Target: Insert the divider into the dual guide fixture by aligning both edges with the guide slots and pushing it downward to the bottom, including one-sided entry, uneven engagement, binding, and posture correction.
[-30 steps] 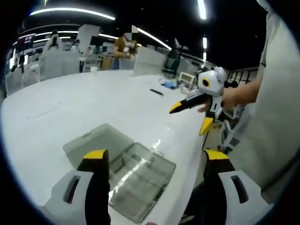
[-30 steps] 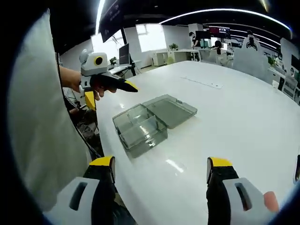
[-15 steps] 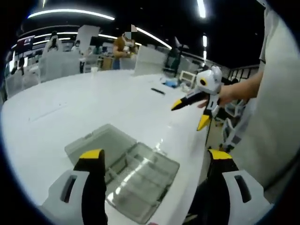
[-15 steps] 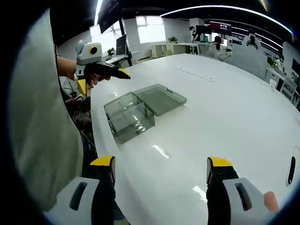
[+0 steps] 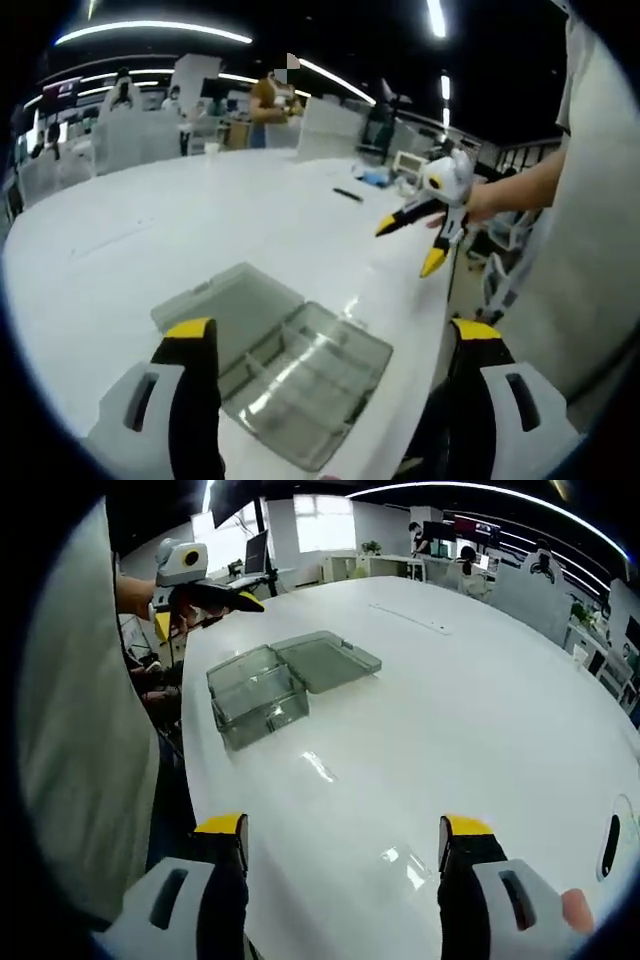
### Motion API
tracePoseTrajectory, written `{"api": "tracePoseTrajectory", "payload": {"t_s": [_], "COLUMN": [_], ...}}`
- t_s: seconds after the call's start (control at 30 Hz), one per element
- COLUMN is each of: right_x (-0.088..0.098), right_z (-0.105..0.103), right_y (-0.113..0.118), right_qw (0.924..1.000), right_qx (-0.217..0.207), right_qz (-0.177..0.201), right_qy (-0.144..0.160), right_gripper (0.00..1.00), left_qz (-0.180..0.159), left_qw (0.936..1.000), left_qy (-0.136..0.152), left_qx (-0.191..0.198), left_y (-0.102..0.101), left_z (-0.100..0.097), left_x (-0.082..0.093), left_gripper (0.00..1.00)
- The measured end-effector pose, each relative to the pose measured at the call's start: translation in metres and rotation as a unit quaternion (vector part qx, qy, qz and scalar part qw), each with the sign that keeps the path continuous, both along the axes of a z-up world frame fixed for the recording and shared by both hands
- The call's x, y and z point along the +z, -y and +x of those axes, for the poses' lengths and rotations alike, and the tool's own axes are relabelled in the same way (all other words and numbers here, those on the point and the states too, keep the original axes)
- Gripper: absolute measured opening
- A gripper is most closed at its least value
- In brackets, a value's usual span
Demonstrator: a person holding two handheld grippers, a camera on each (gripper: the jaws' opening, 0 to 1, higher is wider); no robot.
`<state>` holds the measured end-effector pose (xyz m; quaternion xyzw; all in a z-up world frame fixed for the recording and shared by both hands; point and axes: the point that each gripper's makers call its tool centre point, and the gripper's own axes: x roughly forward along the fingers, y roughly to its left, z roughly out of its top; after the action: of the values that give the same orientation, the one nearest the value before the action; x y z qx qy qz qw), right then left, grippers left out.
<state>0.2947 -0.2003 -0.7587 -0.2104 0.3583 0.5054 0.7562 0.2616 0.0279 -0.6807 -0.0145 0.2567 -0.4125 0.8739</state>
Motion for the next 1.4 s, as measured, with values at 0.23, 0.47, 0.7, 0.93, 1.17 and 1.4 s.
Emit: {"api": "tracePoseTrajectory", "payload": {"t_s": [0.23, 0.47, 0.7, 0.93, 1.17, 1.4], "right_x": [-0.014, -0.027, -0.032, -0.042, -0.047, -0.051], "right_z": [-0.001, 0.002, 0.006, 0.009, 0.011, 0.015], "right_y": [0.01, 0.025, 0.033, 0.037, 0.041, 0.045], "right_qw": [0.999, 0.9956, 0.9893, 0.9818, 0.9717, 0.9632], "right_qx": [0.03, 0.064, 0.107, 0.144, 0.182, 0.207], "right_qz": [-0.033, -0.069, -0.1, -0.123, -0.151, -0.172], "right_qy": [-0.004, -0.003, -0.001, -0.007, -0.007, -0.005], "right_gripper": [0.73, 0.7, 0.63, 0.55, 0.47, 0.4], "left_qz": [-0.003, -0.003, -0.003, -0.006, -0.005, -0.007], "left_qw": [0.9999, 0.9998, 0.9994, 0.9989, 0.9984, 0.9979], "left_qy": [-0.002, -0.003, -0.004, -0.004, -0.005, -0.007], "left_qx": [0.01, 0.019, 0.033, 0.046, 0.056, 0.063], "left_y": [-0.002, -0.006, -0.007, -0.015, -0.022, -0.023], "left_z": [-0.002, -0.004, -0.005, -0.003, -0.004, -0.004], "left_x": [0.001, 0.0, 0.001, 0.0, -0.003, -0.003], "left_gripper": [0.93, 0.93, 0.93, 0.94, 0.93, 0.94]}}
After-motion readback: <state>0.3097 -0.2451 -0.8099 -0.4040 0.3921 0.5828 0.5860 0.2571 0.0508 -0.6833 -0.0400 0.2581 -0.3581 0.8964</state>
